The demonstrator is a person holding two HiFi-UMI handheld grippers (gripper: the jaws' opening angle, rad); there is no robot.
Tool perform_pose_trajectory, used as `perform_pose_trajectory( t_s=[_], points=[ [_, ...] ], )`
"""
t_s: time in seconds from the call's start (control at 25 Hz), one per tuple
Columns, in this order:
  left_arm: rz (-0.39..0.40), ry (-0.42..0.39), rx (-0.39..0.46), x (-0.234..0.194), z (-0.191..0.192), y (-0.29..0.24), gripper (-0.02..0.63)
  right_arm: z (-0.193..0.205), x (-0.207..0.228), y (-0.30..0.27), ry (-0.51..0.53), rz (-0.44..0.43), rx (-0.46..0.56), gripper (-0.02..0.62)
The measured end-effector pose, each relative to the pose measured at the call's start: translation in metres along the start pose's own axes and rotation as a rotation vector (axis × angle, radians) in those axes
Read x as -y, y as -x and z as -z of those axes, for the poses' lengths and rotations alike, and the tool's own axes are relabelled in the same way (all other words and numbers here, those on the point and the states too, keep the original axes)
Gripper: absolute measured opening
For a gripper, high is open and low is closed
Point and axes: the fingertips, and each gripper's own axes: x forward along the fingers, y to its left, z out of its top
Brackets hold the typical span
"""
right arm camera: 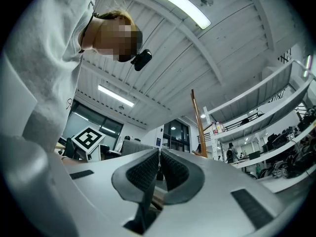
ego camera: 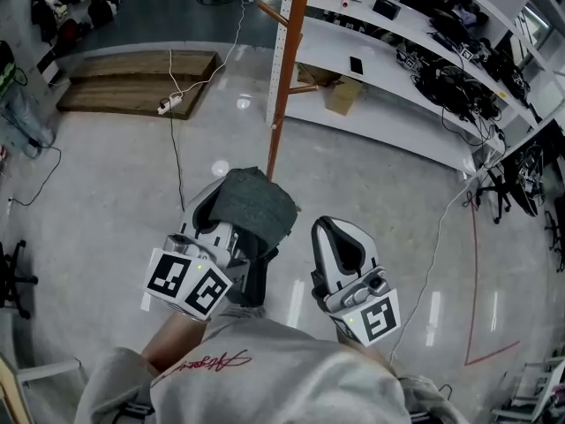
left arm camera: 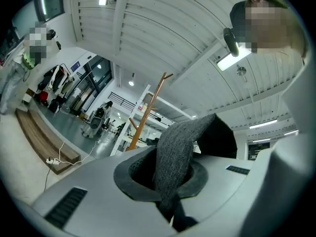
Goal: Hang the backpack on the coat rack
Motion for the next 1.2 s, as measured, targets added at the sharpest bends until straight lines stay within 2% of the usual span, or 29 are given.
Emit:
perform_pose_trajectory(
  t_s=[0.44,0.6,0.72,0.88,1.2],
  points=[
    [0.068,0.024,-0.077,-0.052,0.018,-0.06,0.04,0.039,0.048,-0.075,0.003,0.046,-0.001,0.025],
    [0.07,0.024,-0.1,-0.066,0.024,-0.084,0.04,0.046,0.061,-0.095,-0.039,0.052,-0.003,0.025],
    [0.052,0.021,-0.12,-0.075,0.034,-0.096,0.04,0.054,0.069,-0.099,-0.02,0.065,-0.015,0.025],
    [0.003,0.024,-0.15,-0.089,0.047,-0.108,0.04,0.06,0.075,-0.102,-0.075,0.06,-0.034,0.025],
    [-0.076,0.013,-0.185,-0.117,0.077,-0.139,0.04,0.068,0.093,-0.109,-0.096,0.031,-0.053,0.025]
  ],
)
